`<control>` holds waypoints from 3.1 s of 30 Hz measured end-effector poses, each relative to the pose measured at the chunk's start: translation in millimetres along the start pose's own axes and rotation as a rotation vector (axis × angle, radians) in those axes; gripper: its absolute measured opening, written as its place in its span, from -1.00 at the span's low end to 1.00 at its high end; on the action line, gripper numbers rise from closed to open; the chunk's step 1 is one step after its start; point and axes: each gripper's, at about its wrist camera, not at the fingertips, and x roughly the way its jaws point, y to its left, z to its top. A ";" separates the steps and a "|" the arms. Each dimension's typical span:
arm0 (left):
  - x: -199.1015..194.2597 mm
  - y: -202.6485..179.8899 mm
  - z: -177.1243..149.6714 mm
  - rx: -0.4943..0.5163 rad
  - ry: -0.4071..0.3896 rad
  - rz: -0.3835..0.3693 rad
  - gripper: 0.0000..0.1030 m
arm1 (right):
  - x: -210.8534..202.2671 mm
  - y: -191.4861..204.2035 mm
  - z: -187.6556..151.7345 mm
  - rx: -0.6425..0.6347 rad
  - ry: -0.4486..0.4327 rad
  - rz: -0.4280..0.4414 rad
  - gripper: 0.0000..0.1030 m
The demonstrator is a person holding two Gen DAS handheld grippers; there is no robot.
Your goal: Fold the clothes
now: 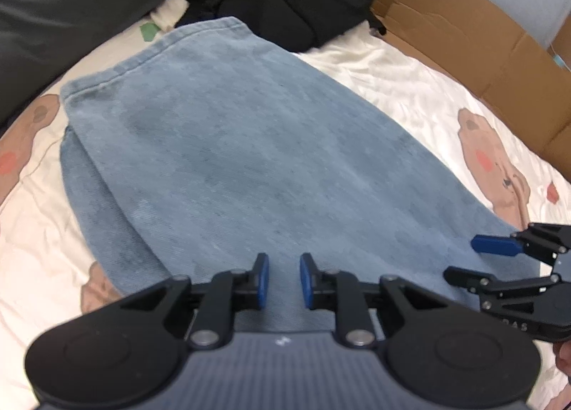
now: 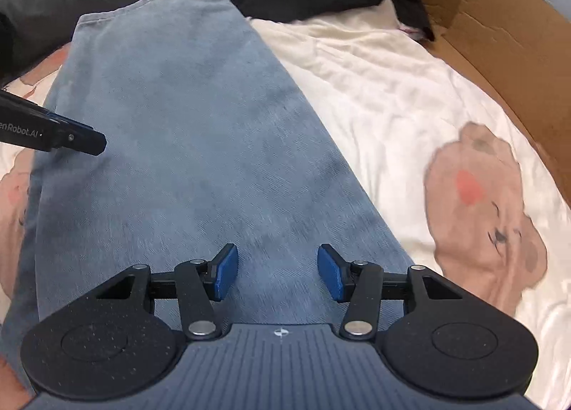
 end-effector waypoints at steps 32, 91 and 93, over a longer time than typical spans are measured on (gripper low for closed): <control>13.5 -27.8 -4.2 0.072 0.055 -0.071 -0.54 | -39.5 -54.7 -99.5 0.145 -0.194 -0.130 0.02; -18.4 -48.4 -62.9 0.279 0.180 -0.152 -0.52 | -91.7 43.6 -179.5 0.120 -0.099 0.143 -0.22; -18.6 -45.7 -68.0 0.273 0.208 -0.153 -0.52 | -92.1 42.1 -180.0 0.142 -0.094 0.155 -0.22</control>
